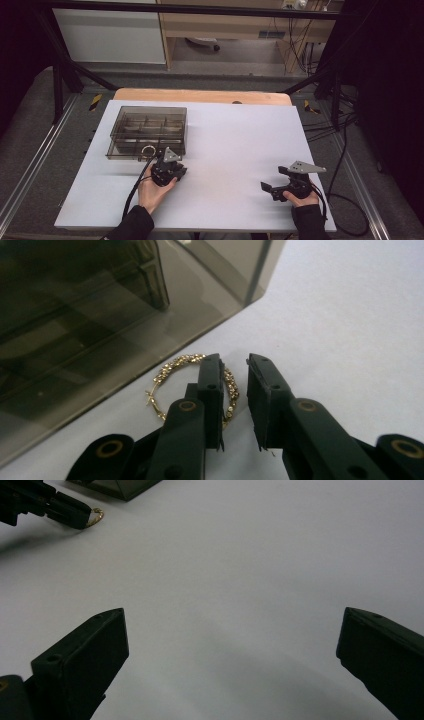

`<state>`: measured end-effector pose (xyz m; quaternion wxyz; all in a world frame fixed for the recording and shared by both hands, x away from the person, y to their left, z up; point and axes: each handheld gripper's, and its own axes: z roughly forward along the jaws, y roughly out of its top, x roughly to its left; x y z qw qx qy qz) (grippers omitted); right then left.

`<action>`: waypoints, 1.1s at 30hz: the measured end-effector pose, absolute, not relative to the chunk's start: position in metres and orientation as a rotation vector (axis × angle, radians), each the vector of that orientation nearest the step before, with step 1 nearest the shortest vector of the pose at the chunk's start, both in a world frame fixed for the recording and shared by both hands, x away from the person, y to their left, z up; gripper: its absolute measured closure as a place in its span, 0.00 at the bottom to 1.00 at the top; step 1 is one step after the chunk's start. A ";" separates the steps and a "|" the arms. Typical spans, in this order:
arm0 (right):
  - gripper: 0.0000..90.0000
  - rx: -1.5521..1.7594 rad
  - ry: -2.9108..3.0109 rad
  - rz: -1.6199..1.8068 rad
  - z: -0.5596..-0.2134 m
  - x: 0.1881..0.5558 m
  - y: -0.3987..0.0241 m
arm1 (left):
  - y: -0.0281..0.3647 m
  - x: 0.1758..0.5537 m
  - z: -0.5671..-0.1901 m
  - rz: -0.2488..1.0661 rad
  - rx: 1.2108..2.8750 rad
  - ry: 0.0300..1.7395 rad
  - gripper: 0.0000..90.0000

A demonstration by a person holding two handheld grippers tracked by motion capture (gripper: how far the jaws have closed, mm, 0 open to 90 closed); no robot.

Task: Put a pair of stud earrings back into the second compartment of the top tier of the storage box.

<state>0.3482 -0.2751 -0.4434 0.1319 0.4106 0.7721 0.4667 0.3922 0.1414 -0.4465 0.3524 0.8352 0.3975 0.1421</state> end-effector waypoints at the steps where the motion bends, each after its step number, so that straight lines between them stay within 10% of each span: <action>1: 0.01 1.191 2.241 1.354 -0.443 0.348 -0.275 | 0.142 0.393 -0.446 0.365 2.158 1.030 0.85; 33: 0.01 1.190 2.240 1.355 -0.443 0.348 -0.275 | 0.138 0.395 -0.448 0.391 2.157 1.060 0.96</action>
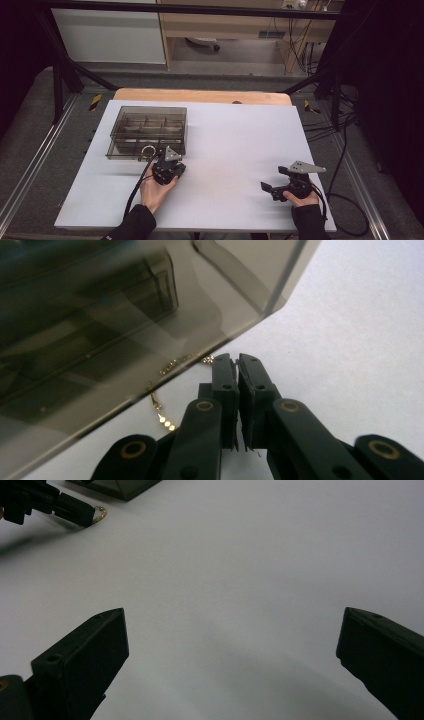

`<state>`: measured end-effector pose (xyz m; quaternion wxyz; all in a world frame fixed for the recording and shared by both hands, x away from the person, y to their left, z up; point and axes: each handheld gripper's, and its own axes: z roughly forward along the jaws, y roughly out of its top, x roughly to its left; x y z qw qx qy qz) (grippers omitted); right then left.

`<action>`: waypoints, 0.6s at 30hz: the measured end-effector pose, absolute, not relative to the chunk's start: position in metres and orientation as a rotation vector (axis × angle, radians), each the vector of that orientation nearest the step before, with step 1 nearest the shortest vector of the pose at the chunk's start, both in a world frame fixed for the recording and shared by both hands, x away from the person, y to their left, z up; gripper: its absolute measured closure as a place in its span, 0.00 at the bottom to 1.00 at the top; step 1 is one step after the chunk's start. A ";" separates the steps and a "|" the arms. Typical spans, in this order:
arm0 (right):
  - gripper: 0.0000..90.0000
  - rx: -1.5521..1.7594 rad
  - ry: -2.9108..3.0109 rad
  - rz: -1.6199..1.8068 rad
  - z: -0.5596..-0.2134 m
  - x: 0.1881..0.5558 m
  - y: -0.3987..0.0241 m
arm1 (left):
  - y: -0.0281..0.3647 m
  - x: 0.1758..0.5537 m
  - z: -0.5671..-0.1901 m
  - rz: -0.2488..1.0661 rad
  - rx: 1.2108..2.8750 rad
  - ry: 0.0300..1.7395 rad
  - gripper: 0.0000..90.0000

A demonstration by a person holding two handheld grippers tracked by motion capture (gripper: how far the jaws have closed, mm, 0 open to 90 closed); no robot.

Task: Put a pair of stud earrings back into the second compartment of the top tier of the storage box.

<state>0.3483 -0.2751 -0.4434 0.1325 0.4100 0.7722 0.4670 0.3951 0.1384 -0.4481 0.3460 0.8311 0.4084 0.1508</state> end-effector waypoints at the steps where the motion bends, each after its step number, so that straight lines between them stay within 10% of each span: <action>1: 0.01 1.190 2.240 1.355 -0.443 0.348 -0.275 | 0.138 0.395 -0.448 0.391 2.156 1.060 0.96; 18: 0.01 1.190 2.240 1.354 -0.443 0.348 -0.275 | 0.139 0.390 -0.441 0.389 2.176 1.017 0.96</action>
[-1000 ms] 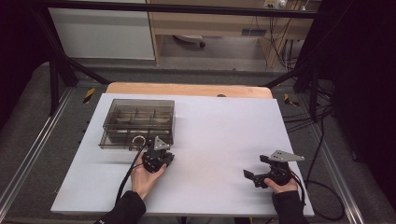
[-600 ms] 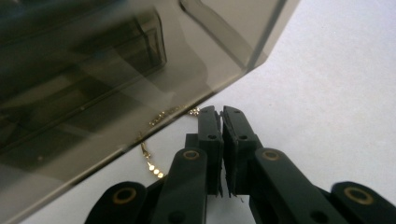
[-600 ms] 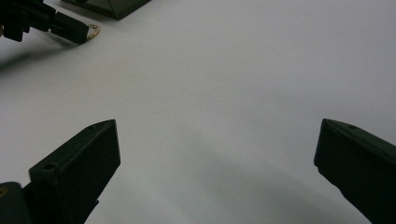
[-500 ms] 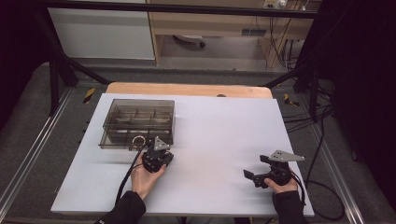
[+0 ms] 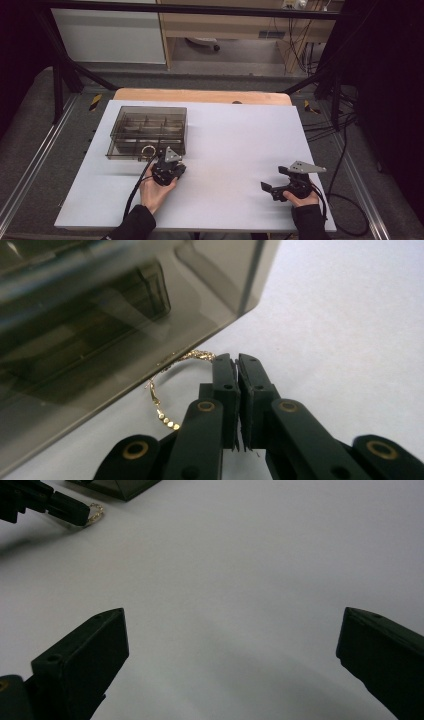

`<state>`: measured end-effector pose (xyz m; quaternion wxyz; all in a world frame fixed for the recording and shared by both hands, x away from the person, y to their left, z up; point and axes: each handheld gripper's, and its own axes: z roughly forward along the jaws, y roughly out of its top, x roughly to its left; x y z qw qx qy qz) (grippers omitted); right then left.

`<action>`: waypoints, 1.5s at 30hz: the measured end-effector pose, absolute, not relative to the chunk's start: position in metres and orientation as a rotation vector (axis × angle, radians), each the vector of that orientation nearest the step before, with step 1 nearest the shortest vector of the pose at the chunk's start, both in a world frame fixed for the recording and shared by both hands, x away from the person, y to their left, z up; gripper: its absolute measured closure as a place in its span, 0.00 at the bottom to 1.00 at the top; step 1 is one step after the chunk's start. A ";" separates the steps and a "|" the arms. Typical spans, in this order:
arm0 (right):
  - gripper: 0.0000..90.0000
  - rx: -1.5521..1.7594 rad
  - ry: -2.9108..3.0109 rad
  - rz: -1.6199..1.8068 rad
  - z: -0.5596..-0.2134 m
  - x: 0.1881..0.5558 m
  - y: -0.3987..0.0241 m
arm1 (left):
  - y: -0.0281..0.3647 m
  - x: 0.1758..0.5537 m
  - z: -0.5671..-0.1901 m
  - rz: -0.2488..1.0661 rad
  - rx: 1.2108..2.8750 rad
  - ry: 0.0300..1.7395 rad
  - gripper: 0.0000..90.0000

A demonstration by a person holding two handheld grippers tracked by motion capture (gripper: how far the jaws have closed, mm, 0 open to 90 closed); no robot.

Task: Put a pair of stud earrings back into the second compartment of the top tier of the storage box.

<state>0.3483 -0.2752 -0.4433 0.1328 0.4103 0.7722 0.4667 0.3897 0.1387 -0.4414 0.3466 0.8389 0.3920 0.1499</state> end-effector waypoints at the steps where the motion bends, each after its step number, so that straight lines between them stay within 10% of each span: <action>1: 0.01 1.192 2.239 1.355 -0.443 0.348 -0.275 | 0.139 0.389 -0.440 0.390 2.173 1.011 0.96; 45: 0.01 1.191 2.238 1.353 -0.444 0.348 -0.275 | 0.161 0.349 -0.417 0.342 2.158 0.915 0.96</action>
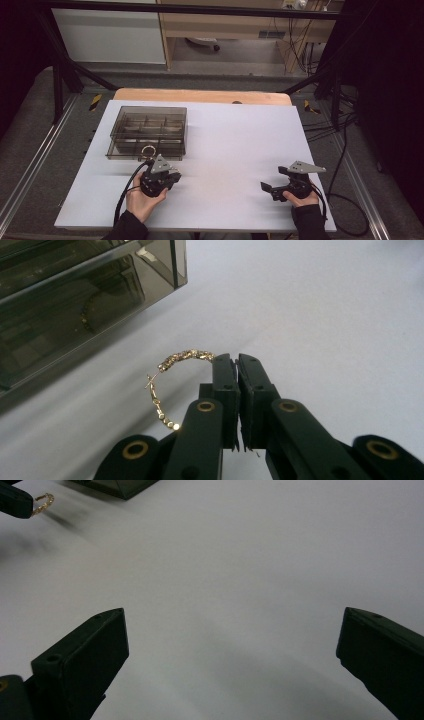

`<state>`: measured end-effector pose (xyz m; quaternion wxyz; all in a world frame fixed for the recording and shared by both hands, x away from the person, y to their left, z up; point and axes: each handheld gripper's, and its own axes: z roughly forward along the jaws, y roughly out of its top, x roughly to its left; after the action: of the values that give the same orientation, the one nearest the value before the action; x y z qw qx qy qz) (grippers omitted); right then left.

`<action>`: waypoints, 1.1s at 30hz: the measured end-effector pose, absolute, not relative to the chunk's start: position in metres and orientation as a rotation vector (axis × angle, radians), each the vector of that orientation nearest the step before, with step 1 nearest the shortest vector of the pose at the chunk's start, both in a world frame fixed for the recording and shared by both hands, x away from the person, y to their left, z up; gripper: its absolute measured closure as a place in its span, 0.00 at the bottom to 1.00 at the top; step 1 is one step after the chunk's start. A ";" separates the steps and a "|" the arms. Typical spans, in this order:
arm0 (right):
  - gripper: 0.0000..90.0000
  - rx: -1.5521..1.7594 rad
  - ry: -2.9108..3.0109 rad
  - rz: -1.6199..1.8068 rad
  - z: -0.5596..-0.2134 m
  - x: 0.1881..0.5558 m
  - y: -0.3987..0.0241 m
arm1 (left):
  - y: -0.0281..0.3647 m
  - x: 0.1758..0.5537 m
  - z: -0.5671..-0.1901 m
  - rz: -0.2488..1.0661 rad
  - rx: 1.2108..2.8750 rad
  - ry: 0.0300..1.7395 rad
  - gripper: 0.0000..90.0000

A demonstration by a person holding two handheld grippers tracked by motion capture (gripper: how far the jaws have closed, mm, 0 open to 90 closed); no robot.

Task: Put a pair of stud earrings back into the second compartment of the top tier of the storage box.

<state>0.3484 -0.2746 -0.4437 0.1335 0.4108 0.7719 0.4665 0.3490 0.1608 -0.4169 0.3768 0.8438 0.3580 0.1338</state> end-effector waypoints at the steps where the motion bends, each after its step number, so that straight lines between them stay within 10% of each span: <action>1: 0.01 1.188 2.239 1.351 -0.444 0.348 -0.275 | 0.162 0.348 -0.417 0.341 2.156 0.915 0.96; 33: 0.01 1.189 2.240 1.350 -0.444 0.348 -0.275 | 0.186 0.334 -0.401 0.348 2.111 0.942 0.96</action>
<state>0.3483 -0.2749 -0.4437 0.1339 0.4102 0.7727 0.4657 0.3340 0.1865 -0.4009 0.3912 0.8311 0.3708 0.1370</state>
